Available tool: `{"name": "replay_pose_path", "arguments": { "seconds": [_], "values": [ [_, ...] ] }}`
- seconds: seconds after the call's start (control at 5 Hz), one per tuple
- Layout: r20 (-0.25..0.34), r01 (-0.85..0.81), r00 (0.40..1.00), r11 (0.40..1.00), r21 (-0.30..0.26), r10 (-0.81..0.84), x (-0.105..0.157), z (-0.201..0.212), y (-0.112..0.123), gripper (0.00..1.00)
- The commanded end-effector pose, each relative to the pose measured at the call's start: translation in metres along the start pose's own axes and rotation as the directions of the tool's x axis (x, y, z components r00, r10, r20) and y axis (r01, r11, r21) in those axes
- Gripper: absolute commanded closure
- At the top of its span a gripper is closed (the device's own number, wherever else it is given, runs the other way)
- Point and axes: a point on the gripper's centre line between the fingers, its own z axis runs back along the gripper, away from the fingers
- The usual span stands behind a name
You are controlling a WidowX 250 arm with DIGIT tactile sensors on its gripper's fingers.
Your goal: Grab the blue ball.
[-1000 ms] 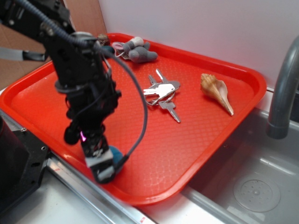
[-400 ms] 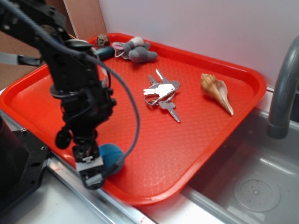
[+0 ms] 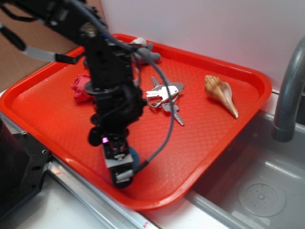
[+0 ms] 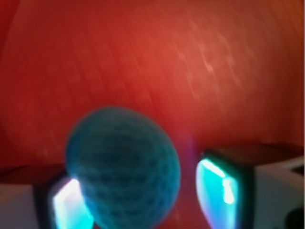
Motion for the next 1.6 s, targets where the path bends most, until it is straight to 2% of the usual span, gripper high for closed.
{"name": "replay_pose_path", "arguments": {
  "seconds": [0.0,0.2,0.4,0.6,0.8,1.0,1.2,1.4],
  "values": [
    [0.061,-0.019,0.998,1.000,0.008,0.018,0.065,0.010,0.040,1.00],
    [0.133,-0.083,0.988,0.996,-0.009,0.084,0.082,0.042,0.074,1.00],
    [0.178,-0.126,0.976,0.992,-0.027,0.128,0.084,0.064,0.095,1.00],
    [0.262,-0.188,0.950,0.982,0.032,0.173,0.081,0.089,0.112,0.60],
    [0.294,-0.174,0.942,0.985,0.009,0.164,0.033,0.117,0.087,0.00],
    [0.221,-0.200,0.960,0.973,0.117,0.171,-0.006,0.123,0.067,0.00],
    [0.144,-0.270,0.958,0.949,0.161,0.248,-0.053,0.127,0.060,0.00],
    [0.050,-0.326,0.945,0.924,0.199,0.323,-0.071,0.113,0.053,0.00]
  ]
}}
